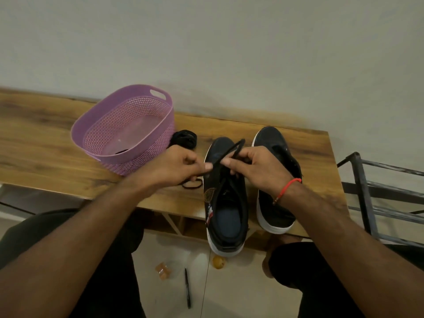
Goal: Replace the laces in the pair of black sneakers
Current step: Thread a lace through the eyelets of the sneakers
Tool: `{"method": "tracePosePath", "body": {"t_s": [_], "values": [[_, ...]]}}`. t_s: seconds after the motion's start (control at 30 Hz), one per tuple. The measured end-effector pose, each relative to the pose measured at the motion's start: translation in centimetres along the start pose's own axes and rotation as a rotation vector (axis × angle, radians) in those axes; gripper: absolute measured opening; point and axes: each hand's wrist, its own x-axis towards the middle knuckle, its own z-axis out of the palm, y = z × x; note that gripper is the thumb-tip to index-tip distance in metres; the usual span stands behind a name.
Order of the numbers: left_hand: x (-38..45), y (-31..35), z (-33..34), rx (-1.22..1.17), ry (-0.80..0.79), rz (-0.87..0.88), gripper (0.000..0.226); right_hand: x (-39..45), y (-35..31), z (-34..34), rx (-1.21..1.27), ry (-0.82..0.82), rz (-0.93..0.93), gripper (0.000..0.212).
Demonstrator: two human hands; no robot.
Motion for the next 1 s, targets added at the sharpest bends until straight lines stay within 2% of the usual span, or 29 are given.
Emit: {"method": "tracePosePath", "body": {"t_s": [0.07, 0.1, 0.17, 0.23, 0.3, 0.37, 0.47, 0.5, 0.6, 0.7, 0.8, 0.87, 0.9, 1.0], "values": [[-0.5, 0.1, -1.5, 0.007, -0.418, -0.202, 0.028, 0.1, 0.1, 0.0, 0.101, 0.004, 0.030, 0.010], [-0.7, 0.2, -1.9, 0.068, -0.571, -0.259, 0.027, 0.0, 0.1, 0.2, 0.161, -0.001, 0.044, 0.008], [-1.0, 0.2, -1.8, 0.168, -0.775, -0.338, 0.026, 0.0, -0.1, 0.3, 0.220, -0.001, 0.048, 0.007], [-0.8, -0.1, -1.3, 0.213, -0.834, -0.393, 0.028, 0.0, -0.2, 0.2, 0.227, 0.002, 0.043, 0.009], [-0.6, -0.5, -0.8, 0.288, -0.740, -0.354, 0.027, -0.1, -0.1, -0.1, 0.226, -0.005, 0.044, 0.009], [-0.2, -1.0, -0.5, 0.331, -0.557, -0.244, 0.024, -0.1, -0.1, -0.2, 0.198, -0.023, 0.044, 0.010], [0.4, -1.0, 0.3, 0.112, -0.228, -0.010, 0.022, 0.0, 0.0, -0.3, 0.123, -0.040, 0.024, 0.012], [0.5, -0.9, 0.6, 0.035, -0.161, 0.049, 0.020, 0.0, 0.0, -0.3, 0.102, -0.042, 0.018, 0.012], [0.5, -0.2, 1.4, -0.056, -0.109, 0.109, 0.012, 0.0, 0.0, -0.4, 0.066, -0.041, 0.010, 0.013], [0.4, 0.0, 1.1, -0.101, -0.110, 0.053, 0.007, 0.0, 0.1, -0.6, 0.065, -0.040, 0.010, 0.011], [0.3, 0.4, 0.8, -0.251, -0.138, -0.016, 0.014, 0.0, 0.0, -0.6, 0.097, -0.043, 0.006, 0.010], [0.2, 0.6, 1.8, -0.328, -0.102, -0.015, 0.020, 0.0, -0.2, -0.6, 0.161, -0.057, 0.009, 0.009], [0.3, 0.4, 2.6, -0.293, -0.050, 0.016, 0.022, 0.0, -0.3, -0.6, 0.193, -0.063, 0.010, 0.008], [0.4, -0.1, 4.8, 0.098, 0.168, 0.245, 0.023, 0.0, -0.3, -0.7, 0.220, -0.074, -0.007, 0.008]]}}
